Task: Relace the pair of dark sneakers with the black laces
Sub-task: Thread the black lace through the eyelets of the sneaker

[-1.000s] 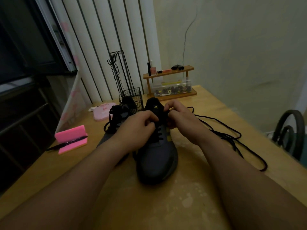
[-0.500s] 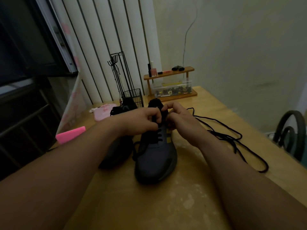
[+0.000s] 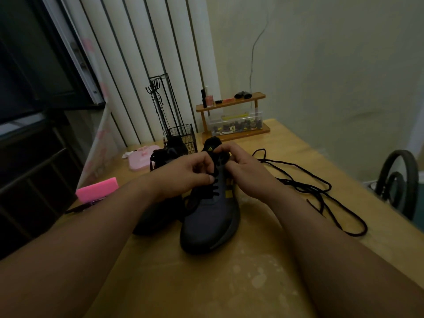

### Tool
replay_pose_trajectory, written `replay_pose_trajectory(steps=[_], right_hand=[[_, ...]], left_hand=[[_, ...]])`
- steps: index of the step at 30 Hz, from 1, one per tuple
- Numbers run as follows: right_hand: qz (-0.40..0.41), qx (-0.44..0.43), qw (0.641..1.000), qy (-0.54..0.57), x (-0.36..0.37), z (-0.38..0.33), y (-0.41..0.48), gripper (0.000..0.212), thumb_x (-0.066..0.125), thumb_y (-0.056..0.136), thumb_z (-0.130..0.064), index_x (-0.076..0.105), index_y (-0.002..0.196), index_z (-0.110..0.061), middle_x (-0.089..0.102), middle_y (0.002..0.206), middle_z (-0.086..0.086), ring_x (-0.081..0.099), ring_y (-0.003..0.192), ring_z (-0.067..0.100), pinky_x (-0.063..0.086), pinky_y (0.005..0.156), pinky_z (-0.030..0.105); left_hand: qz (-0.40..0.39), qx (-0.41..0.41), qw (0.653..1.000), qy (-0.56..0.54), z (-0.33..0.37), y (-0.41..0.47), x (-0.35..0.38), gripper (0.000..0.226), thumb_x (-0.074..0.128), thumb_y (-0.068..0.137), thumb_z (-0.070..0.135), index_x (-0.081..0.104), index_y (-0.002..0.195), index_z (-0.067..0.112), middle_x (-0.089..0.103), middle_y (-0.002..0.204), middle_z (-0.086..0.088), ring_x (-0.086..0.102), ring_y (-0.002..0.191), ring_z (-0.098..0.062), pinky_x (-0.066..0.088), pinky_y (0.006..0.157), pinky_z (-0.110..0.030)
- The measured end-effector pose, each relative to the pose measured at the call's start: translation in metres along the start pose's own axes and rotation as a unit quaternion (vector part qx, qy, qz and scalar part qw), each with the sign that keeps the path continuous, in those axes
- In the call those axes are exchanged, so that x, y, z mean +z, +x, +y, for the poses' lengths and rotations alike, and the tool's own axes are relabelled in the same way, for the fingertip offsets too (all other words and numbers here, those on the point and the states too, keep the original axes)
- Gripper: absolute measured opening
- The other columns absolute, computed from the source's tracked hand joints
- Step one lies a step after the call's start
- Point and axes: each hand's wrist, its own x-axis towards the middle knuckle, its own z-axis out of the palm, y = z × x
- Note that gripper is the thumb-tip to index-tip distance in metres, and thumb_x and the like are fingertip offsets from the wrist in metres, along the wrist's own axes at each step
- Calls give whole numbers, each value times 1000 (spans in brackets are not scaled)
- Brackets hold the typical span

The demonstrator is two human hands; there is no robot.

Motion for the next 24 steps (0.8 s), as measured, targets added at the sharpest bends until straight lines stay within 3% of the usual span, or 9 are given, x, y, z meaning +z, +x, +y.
replay_pose_trajectory(steps=[4, 6, 9, 12, 15, 20, 24], right_hand=[[-5, -4, 1000, 1, 0, 2, 1, 40, 44, 101, -13, 56, 126, -41, 67, 103, 5, 63, 88, 22, 55, 73, 39], [-1, -7, 1000, 3, -1, 3, 0, 37, 44, 102, -12, 56, 125, -38, 64, 96, 2, 61, 82, 17, 53, 66, 30], [15, -13, 1000, 5, -2, 2, 0, 30, 46, 103, -11, 55, 123, -32, 58, 87, -3, 56, 75, 12, 46, 55, 16], [28, -22, 999, -16, -2, 3, 1, 23, 50, 104, -20, 56, 121, -35, 61, 88, -6, 58, 77, 11, 48, 65, 26], [20, -27, 999, -30, -2, 5, 2, 19, 51, 108, -32, 57, 125, -36, 64, 100, -8, 63, 91, 10, 50, 73, 28], [30, -45, 998, -24, -4, 6, 3, 11, 54, 108, -24, 60, 116, -28, 60, 90, -8, 57, 80, 10, 45, 69, 27], [25, -45, 999, -2, -6, 5, 2, 11, 55, 107, -21, 61, 113, -28, 61, 94, -4, 60, 87, 16, 53, 74, 37]], left_hand=[[-18, 5, 995, 101, 16, 7, -2, 17, 73, 96, 32, 58, 92, 29, 58, 83, 6, 54, 70, -6, 46, 67, -27], [-26, 6, 994, 108, 19, 8, -5, 17, 70, 98, 32, 58, 88, 29, 58, 81, 8, 53, 68, -3, 44, 67, -27], [-29, 8, 999, 40, 14, 5, -7, 16, 68, 100, 29, 60, 87, 30, 58, 77, 13, 54, 68, -1, 44, 68, -26], [-15, 24, 999, -44, 2, 2, -3, 13, 67, 101, 26, 64, 89, 30, 62, 83, 11, 58, 77, -7, 46, 73, -31], [3, 18, 996, -82, -5, 1, 1, 11, 66, 101, 29, 65, 91, 31, 64, 88, 8, 61, 82, -9, 47, 76, -33], [39, 52, 987, 148, 13, 4, 6, 12, 70, 98, 35, 59, 93, 32, 59, 92, 8, 56, 79, -6, 44, 70, -24], [47, 57, 966, 248, 27, 3, -1, 15, 71, 97, 39, 58, 91, 33, 58, 89, 8, 55, 79, -6, 39, 65, -24]])
